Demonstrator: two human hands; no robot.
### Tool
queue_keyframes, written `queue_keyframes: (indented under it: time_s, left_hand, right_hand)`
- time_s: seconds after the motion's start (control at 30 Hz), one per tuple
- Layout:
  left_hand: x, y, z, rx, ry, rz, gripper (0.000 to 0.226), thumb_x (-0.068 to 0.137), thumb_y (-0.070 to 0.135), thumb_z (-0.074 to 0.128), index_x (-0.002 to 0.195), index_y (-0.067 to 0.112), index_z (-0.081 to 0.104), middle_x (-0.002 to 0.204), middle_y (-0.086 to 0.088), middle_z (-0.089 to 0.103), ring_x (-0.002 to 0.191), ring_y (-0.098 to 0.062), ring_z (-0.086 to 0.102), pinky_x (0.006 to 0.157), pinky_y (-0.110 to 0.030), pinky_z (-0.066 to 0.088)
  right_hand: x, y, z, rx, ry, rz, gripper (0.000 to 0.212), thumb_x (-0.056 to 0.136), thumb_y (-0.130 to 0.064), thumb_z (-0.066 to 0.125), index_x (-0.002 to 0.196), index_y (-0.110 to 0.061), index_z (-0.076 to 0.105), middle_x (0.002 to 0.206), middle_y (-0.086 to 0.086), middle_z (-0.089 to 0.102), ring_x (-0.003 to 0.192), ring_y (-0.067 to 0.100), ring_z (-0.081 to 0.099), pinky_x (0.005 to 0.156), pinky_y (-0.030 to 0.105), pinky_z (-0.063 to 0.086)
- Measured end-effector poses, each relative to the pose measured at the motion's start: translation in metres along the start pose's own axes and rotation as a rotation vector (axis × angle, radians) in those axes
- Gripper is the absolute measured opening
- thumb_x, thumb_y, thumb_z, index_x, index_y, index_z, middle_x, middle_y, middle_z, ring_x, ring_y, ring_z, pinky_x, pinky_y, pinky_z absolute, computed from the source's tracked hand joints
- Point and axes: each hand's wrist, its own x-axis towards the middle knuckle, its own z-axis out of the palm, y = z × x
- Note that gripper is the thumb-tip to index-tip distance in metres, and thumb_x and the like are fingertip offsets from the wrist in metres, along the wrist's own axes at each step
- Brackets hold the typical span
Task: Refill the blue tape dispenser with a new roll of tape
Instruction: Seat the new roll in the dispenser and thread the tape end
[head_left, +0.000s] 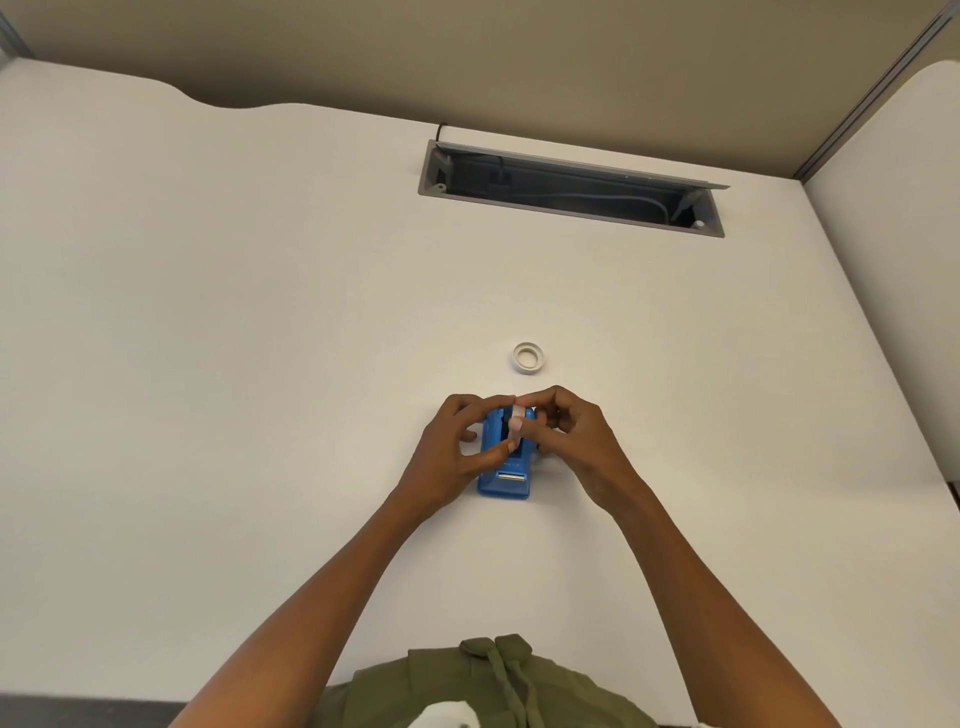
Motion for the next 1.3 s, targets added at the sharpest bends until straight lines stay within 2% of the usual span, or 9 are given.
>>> queue_keyframes:
  time_s: [0.13, 0.27, 0.4, 0.5, 0.67, 0.8, 0.9, 1.2, 1.3]
  left_hand:
    - [0.0, 0.001, 0.0, 0.011, 0.005, 0.003, 0.047, 0.081, 0.022, 0.069, 0.126, 0.024, 0.054, 0.119, -0.003, 0.051, 0.108, -0.013, 0.053, 0.084, -0.017, 0.045]
    - [0.0, 0.002, -0.001, -0.003, 0.009, 0.001, 0.047, 0.081, 0.021, 0.069, 0.125, 0.025, 0.055, 0.118, -0.003, 0.052, 0.107, -0.014, 0.054, 0.085, -0.02, 0.046]
    - [-0.001, 0.003, -0.001, 0.003, 0.009, -0.006, 0.048, 0.081, 0.024, 0.069, 0.126, 0.026, 0.054, 0.118, -0.002, 0.053, 0.106, -0.012, 0.054, 0.083, -0.015, 0.045]
    - [-0.001, 0.003, -0.001, -0.001, 0.008, -0.008, 0.048, 0.081, 0.024, 0.069, 0.126, 0.025, 0.055, 0.118, -0.002, 0.053, 0.106, -0.012, 0.054, 0.083, -0.014, 0.045]
    - [-0.001, 0.003, -0.001, -0.005, 0.006, -0.009, 0.048, 0.08, 0.025, 0.07, 0.126, 0.026, 0.054, 0.119, -0.002, 0.053, 0.106, -0.012, 0.053, 0.084, -0.018, 0.046]
    - [-0.001, 0.001, -0.001, -0.018, 0.006, -0.003, 0.048, 0.08, 0.026, 0.07, 0.125, 0.029, 0.054, 0.117, 0.0, 0.053, 0.106, -0.01, 0.053, 0.084, -0.017, 0.046]
    - [-0.001, 0.001, -0.001, -0.019, 0.009, 0.0, 0.047, 0.08, 0.026, 0.07, 0.124, 0.031, 0.054, 0.116, 0.001, 0.053, 0.105, -0.009, 0.053, 0.083, -0.015, 0.046]
    - [0.0, -0.002, 0.001, -0.011, 0.017, 0.016, 0.049, 0.079, 0.029, 0.07, 0.119, 0.045, 0.048, 0.116, 0.003, 0.052, 0.104, -0.008, 0.053, 0.08, -0.01, 0.046]
    - [-0.001, 0.0, 0.001, -0.03, 0.038, 0.044, 0.055, 0.079, 0.027, 0.071, 0.118, 0.054, 0.043, 0.116, 0.006, 0.051, 0.103, -0.001, 0.053, 0.081, -0.01, 0.046]
  right_hand:
    - [-0.002, 0.002, -0.001, -0.058, -0.018, -0.002, 0.029, 0.076, -0.014, 0.078, 0.103, -0.017, 0.066, 0.074, -0.004, 0.051, 0.074, 0.011, 0.051, 0.07, 0.022, 0.049]
    - [0.0, 0.0, 0.005, -0.03, 0.031, 0.008, 0.021, 0.077, -0.007, 0.075, 0.091, -0.02, 0.066, 0.068, -0.004, 0.047, 0.07, 0.013, 0.047, 0.062, 0.023, 0.047]
    - [0.002, 0.0, 0.008, 0.005, 0.051, 0.029, 0.019, 0.077, -0.005, 0.073, 0.084, -0.021, 0.064, 0.068, 0.001, 0.045, 0.071, 0.019, 0.043, 0.061, 0.03, 0.044]
    - [0.003, -0.002, 0.01, 0.023, 0.072, 0.042, 0.017, 0.077, -0.005, 0.072, 0.082, -0.02, 0.064, 0.068, 0.0, 0.046, 0.072, 0.02, 0.044, 0.058, 0.026, 0.043]
    - [0.005, -0.002, 0.011, 0.07, 0.088, 0.073, 0.011, 0.079, -0.007, 0.071, 0.082, -0.015, 0.065, 0.072, 0.009, 0.047, 0.075, 0.023, 0.046, 0.063, 0.032, 0.043]
    - [0.006, -0.005, 0.012, 0.11, 0.097, 0.102, 0.005, 0.081, -0.009, 0.069, 0.083, -0.009, 0.065, 0.08, 0.013, 0.054, 0.077, 0.023, 0.049, 0.068, 0.036, 0.042]
    - [0.007, -0.007, 0.013, 0.124, 0.112, 0.127, 0.004, 0.082, -0.01, 0.068, 0.082, -0.008, 0.065, 0.079, 0.006, 0.063, 0.075, 0.018, 0.053, 0.069, 0.033, 0.043]
    - [0.011, -0.013, 0.014, 0.179, 0.129, 0.221, 0.007, 0.081, -0.009, 0.069, 0.075, -0.012, 0.066, 0.074, 0.004, 0.061, 0.067, 0.015, 0.053, 0.064, 0.029, 0.045]
    - [0.011, -0.014, 0.016, 0.195, 0.162, 0.241, 0.009, 0.082, -0.011, 0.07, 0.075, -0.012, 0.066, 0.069, 0.002, 0.059, 0.063, 0.014, 0.051, 0.061, 0.028, 0.044]
